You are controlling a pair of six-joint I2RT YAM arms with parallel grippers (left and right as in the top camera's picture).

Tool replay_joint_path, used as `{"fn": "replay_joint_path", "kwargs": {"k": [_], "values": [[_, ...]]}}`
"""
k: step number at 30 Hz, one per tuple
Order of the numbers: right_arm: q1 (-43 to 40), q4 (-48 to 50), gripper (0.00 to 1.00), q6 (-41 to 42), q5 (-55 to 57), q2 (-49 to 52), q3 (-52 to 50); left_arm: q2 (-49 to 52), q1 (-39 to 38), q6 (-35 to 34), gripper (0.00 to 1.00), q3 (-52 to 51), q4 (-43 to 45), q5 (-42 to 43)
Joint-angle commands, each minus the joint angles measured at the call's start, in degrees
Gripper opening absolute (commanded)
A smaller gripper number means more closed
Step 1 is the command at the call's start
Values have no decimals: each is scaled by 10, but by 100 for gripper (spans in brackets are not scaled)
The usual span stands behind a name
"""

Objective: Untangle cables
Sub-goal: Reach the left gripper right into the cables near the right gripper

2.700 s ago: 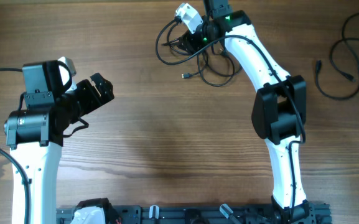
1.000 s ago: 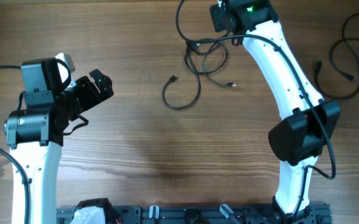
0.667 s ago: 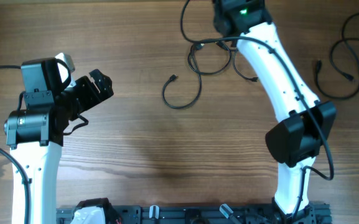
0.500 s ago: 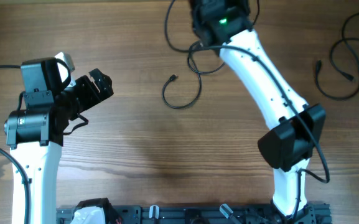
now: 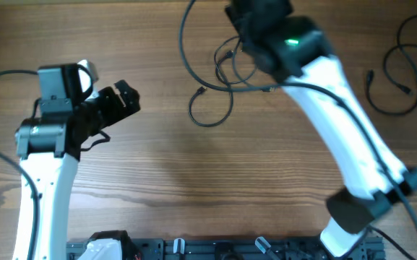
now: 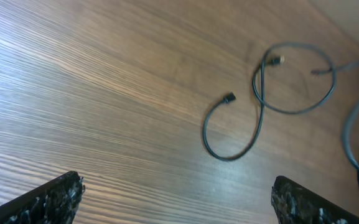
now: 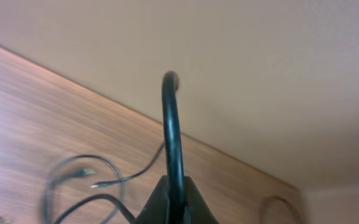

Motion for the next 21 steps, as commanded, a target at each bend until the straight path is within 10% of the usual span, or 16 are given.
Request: {"fn": "replay_joint_path", "kwargs": {"k": [1,21], "values": [[-26,-21,4,50,-188,-53,4,44,-43,-5,98,8,17,20],[-61,-50,4,80,-345,-139,4,325,-175,24,96,8,409,338]]}}
